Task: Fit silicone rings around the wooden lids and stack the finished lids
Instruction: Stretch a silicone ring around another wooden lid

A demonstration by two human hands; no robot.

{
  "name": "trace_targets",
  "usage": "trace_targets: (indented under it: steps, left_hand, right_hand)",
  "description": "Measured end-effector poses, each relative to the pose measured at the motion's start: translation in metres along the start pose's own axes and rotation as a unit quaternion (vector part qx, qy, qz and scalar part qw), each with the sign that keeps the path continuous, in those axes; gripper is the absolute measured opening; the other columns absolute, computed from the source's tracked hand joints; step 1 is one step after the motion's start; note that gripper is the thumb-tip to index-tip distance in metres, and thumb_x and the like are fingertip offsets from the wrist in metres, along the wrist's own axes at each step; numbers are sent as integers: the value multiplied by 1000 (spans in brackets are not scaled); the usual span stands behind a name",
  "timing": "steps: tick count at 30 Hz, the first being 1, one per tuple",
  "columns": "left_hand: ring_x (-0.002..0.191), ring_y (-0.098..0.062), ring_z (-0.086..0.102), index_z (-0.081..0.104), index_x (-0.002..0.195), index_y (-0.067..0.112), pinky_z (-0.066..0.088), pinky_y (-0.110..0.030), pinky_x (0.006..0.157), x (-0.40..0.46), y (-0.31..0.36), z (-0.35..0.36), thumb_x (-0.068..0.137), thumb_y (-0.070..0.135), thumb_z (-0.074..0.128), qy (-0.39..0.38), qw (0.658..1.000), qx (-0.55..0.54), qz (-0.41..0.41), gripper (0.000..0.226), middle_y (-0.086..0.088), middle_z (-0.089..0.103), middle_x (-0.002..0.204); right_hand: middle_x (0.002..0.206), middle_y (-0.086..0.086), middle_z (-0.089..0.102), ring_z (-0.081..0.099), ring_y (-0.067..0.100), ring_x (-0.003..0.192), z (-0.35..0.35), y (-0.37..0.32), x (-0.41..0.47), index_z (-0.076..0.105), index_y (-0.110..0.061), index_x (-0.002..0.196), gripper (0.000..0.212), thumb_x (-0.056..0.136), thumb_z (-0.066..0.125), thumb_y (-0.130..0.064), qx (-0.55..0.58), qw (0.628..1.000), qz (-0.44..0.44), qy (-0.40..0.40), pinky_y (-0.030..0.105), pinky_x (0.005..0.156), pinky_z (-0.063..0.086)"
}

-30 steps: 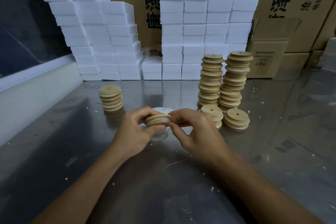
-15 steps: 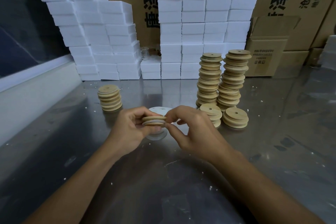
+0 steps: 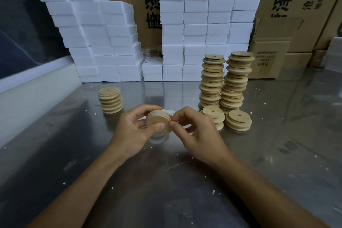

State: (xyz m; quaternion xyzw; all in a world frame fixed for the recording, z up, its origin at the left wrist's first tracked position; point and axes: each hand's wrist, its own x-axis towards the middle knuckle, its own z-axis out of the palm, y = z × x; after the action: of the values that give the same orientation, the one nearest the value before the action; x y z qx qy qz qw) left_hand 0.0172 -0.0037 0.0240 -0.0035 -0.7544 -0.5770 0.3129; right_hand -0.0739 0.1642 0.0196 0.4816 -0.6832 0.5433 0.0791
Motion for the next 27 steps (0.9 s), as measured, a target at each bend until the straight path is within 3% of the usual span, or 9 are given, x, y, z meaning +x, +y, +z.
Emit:
trace_targets:
  steps: [3, 5, 11, 14, 17, 20, 22, 27]
  left_hand:
    - [94, -18, 69, 70, 108, 32, 58, -27, 72, -1, -3, 2, 69, 15, 82, 27, 992, 109, 54, 44, 8, 73, 104]
    - [95, -14, 67, 69, 113, 30, 59, -26, 67, -2, -5, 2, 73, 13, 82, 36, 977, 179, 114, 46, 12, 70, 107]
    - [89, -8, 68, 74, 100, 26, 57, -24, 62, -1, -1, 3, 76, 22, 78, 69, 955, 223, 185, 25, 15, 70, 99]
    - [80, -13, 72, 74, 92, 29, 61, -34, 66, -2, -3, 2, 74, 24, 81, 70, 975, 184, 106, 20, 11, 73, 94]
    - [74, -14, 73, 72, 80, 33, 60, -29, 63, -1, -5, 3, 73, 15, 82, 77, 985, 149, 42, 22, 9, 75, 84]
    - [68, -18, 74, 71, 71, 29, 59, -27, 61, 0, -2, 5, 73, 8, 81, 94, 994, 38, -35, 23, 4, 75, 77]
    - [69, -24, 74, 70, 67, 20, 59, -28, 59, -1, 1, 6, 65, 14, 80, 106, 988, -64, -88, 12, 0, 75, 76]
    - [75, -31, 74, 57, 80, -1, 60, -34, 59, -2, 5, 10, 69, 8, 71, 112, 951, -216, -192, 19, -16, 73, 80]
  right_hand:
    - [85, -10, 68, 67, 10, 82, 0, 1, -1, 64, -13, 92, 2, 92, 66, -13, -5, 1000, 6, -4, 24, 63, 56]
    - [85, -10, 68, 67, 11, 82, 0, 0, -1, 63, -14, 93, 2, 93, 65, -14, -10, 1000, 5, -5, 31, 64, 56]
    - [82, -11, 64, 63, 14, 80, -1, 1, 0, 61, -18, 92, 1, 92, 62, -18, -51, 998, -25, 9, 40, 60, 54]
    - [84, -10, 63, 62, 15, 81, -1, 1, -1, 61, -17, 92, 1, 93, 61, -17, -58, 998, -28, 9, 41, 61, 54]
    - [86, -11, 63, 61, 15, 82, 0, 1, -1, 62, -16, 92, 2, 93, 62, -16, -54, 998, -23, 23, 37, 60, 54]
    - [88, -13, 65, 62, 11, 85, 0, 1, 0, 64, -17, 92, 2, 92, 66, -16, -30, 999, -7, 42, 31, 61, 55]
    - [89, -13, 66, 64, 9, 87, 0, 2, 0, 63, -20, 95, 10, 89, 70, -17, -13, 999, 9, 35, 25, 60, 56]
    - [91, -10, 68, 68, 12, 75, 4, 2, 1, 60, -23, 95, 19, 87, 75, -15, 82, 992, 88, 44, 26, 62, 55]
